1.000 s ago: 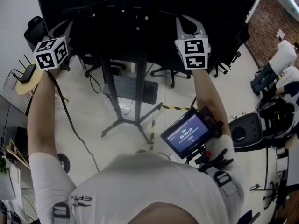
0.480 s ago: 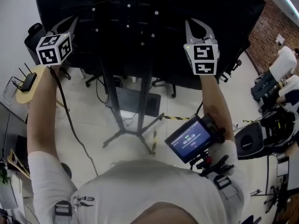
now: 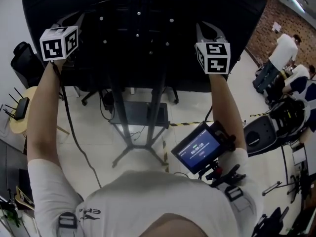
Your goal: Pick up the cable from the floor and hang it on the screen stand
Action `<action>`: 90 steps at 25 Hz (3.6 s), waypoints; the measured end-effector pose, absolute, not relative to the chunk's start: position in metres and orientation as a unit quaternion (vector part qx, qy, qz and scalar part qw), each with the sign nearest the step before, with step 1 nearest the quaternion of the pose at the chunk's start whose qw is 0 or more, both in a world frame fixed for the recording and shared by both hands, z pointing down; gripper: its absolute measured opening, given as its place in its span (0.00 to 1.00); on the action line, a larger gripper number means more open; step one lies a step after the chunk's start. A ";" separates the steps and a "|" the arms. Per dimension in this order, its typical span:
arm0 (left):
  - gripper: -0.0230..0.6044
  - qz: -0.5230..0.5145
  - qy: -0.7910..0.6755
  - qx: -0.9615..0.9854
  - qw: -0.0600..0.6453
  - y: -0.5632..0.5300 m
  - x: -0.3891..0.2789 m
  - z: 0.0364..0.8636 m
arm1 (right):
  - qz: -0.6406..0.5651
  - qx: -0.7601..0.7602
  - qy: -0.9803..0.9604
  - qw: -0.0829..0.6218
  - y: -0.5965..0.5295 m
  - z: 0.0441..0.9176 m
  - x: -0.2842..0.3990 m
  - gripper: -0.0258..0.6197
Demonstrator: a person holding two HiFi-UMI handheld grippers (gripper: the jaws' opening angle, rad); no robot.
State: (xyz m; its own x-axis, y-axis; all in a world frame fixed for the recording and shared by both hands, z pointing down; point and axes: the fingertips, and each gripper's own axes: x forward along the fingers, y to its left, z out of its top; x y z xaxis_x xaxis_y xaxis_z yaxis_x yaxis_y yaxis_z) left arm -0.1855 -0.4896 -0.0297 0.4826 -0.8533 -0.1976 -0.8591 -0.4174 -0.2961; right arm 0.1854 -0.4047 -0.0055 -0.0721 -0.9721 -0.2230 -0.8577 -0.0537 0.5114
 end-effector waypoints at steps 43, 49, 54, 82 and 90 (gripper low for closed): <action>0.05 -0.111 0.529 -0.796 0.274 -0.502 -0.172 -0.016 | -0.378 0.652 -0.470 0.460 -0.415 0.015 0.164 0.07; 0.05 -0.122 0.544 -0.780 0.282 -0.505 -0.172 -0.014 | -0.368 0.652 -0.489 0.447 -0.418 0.018 0.166 0.07; 0.05 -0.118 0.547 -0.785 0.266 -0.508 -0.172 -0.009 | -0.371 0.654 -0.492 0.439 -0.414 0.017 0.166 0.07; 0.06 0.172 0.435 -0.882 0.065 -0.486 -0.177 0.032 | -0.238 0.676 -0.686 0.127 -0.410 0.033 0.157 0.09; 0.06 0.182 0.431 -0.882 0.058 -0.483 -0.175 0.036 | -0.202 0.668 -0.713 0.068 -0.413 0.045 0.163 0.09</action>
